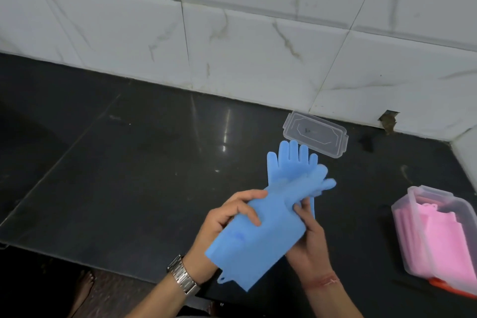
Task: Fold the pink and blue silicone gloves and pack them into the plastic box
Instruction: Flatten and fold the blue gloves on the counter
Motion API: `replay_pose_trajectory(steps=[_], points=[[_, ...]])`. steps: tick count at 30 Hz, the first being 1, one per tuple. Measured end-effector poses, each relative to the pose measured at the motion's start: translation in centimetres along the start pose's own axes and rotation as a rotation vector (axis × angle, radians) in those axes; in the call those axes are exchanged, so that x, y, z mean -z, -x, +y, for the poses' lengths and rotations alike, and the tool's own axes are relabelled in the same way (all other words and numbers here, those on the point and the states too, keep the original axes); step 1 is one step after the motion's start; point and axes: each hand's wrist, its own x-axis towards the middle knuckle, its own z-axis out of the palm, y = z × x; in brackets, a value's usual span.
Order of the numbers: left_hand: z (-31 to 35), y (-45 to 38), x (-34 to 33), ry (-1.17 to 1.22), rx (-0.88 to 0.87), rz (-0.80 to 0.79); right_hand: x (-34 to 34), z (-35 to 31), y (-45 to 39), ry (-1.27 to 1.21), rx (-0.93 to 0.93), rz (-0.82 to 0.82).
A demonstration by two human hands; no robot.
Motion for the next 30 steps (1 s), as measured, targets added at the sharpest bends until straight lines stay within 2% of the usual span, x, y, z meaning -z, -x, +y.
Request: replay_pose_trajectory(steps=[1, 3, 6, 8, 10, 12, 13, 15, 18, 22, 27, 28, 30], points=[[-0.7, -0.1, -0.1, 0.086, 0.057, 0.017, 0.4, -0.9, -0.1, 0.024, 0.060, 0.055], [-1.4, -0.2, -0.2, 0.329, 0.234, 0.154, 0.6, -2.7, 0.3, 0.102, 0.107, 0.111], [-3.0, -0.6, -0.3, 0.663, 0.515, 0.267, 1.0, -4.3, 0.6, 0.181, 0.070, 0.143], [-3.6, -0.9, -0.5, 0.641, 0.699, 0.194, 1.0, -4.9, 0.8, 0.278, 0.042, 0.112], [-3.9, -1.3, -1.0, 0.544, 0.824, 0.019, 0.7, -5.5, 0.9, 0.376, 0.018, 0.084], [-4.0, -1.7, -1.7, 0.429, 0.792, -0.130, 0.6, -5.9, 0.8, 0.439, -0.022, 0.049], [-4.3, -2.0, -2.0, 0.410, 0.741, -0.142, 0.8, -6.2, 0.7, 0.461, -0.043, 0.033], [-4.6, -2.6, -2.3, 0.446, 0.664, -0.080, 0.9, -6.7, 0.5, 0.504, -0.073, 0.003], [-4.5, -4.0, -2.4, 0.538, 0.651, -0.009, 1.3, -7.8, -0.5, 0.539, -0.093, 0.066], [-4.5, -5.8, -2.7, 0.472, 0.604, 0.001, 1.5, -8.8, -1.4, 0.639, -0.058, 0.146], [-3.7, -8.4, -3.3, 0.322, 0.350, -0.060, 0.4, -11.6, -2.3, 0.664, 0.121, -0.074], [-4.0, -9.1, -3.5, 0.325, 0.341, -0.053, 0.5, -12.1, -3.0, 0.653, 0.129, -0.089], [-5.3, -10.5, -3.9, 0.338, 0.420, 0.060, 1.2, -12.9, -4.8, 0.631, 0.104, -0.023]])
